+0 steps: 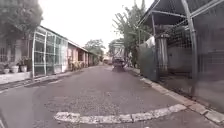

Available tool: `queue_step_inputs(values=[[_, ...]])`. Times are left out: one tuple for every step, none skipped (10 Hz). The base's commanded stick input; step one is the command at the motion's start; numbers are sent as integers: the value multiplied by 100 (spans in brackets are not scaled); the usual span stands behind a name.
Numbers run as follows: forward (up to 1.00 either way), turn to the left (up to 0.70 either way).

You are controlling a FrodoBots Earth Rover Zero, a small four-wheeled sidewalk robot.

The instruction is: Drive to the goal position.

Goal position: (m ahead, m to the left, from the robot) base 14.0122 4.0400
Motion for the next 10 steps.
queue_step_inputs(values=[[70,0],[70,0],[70,0],[70,0],[70,0],[70,0],[70,0],[70,0],[70,0],[70,0]])
